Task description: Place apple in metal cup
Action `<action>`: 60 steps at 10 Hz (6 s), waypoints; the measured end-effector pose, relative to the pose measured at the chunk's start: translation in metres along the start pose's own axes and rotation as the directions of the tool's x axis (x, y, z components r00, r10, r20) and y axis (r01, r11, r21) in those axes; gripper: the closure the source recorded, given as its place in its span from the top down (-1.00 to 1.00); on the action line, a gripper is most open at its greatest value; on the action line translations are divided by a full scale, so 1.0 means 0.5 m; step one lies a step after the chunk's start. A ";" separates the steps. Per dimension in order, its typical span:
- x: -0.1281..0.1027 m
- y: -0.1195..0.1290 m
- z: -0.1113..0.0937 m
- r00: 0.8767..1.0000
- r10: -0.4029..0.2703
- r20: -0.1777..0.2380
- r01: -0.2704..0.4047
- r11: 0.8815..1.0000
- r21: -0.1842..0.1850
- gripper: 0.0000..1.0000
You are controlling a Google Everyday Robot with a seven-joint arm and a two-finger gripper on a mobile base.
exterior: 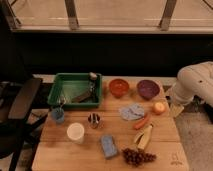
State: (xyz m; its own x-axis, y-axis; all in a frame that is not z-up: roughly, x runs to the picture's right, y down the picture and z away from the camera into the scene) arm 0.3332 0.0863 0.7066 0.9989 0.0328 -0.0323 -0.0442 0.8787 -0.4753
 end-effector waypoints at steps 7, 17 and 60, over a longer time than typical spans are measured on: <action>-0.031 -0.048 0.012 0.997 -0.083 0.005 0.082 0.996 0.018 0.38; -0.032 -0.101 0.224 0.995 -0.100 -0.025 0.097 0.992 -0.079 0.38; -0.523 -0.120 -0.112 0.683 -0.677 0.274 0.606 0.735 0.305 -1.00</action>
State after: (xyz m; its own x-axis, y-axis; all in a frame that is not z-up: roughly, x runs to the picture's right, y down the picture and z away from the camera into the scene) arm 0.0741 -0.0017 0.6945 0.7160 -0.4420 0.5403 0.5766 0.8108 -0.1007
